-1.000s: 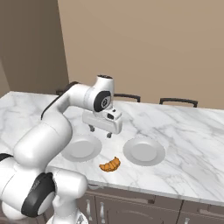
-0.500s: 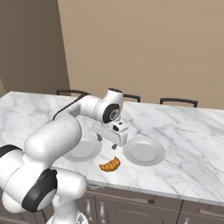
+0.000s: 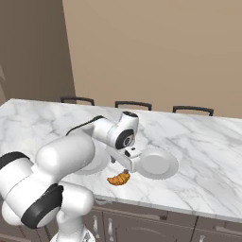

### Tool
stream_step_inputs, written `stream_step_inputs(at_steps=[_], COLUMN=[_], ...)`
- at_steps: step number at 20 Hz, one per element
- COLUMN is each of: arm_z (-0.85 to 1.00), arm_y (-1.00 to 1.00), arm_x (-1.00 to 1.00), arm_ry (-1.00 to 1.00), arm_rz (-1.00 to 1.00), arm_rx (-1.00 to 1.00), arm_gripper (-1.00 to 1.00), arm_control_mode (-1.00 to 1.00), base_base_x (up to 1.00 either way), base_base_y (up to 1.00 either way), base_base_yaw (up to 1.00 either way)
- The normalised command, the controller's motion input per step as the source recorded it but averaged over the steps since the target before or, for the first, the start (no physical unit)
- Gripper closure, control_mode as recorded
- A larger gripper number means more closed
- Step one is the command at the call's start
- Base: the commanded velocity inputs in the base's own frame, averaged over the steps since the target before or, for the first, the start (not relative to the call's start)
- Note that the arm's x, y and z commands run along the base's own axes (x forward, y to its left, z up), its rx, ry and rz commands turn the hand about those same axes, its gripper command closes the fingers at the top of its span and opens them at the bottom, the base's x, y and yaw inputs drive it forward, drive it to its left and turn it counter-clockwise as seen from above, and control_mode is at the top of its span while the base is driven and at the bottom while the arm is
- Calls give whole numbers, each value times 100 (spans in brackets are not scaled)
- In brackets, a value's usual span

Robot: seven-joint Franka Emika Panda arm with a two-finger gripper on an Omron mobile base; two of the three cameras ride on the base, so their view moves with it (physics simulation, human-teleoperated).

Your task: Place the pastries on the plates.

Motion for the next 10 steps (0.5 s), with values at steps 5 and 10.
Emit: stream_step_inputs(at_steps=[5, 10], arm_z=[-31, -40], arm_y=[-2, -7], arm_x=[-2, 0], arm_ry=[0, 3], arm_rz=[-7, -5], arm_rx=[0, 0], arm_gripper=[-100, -100], arm_control_mode=[-100, -100], base_base_x=[0, 0], base_base_y=[0, 0], base_base_yaw=[0, 0])
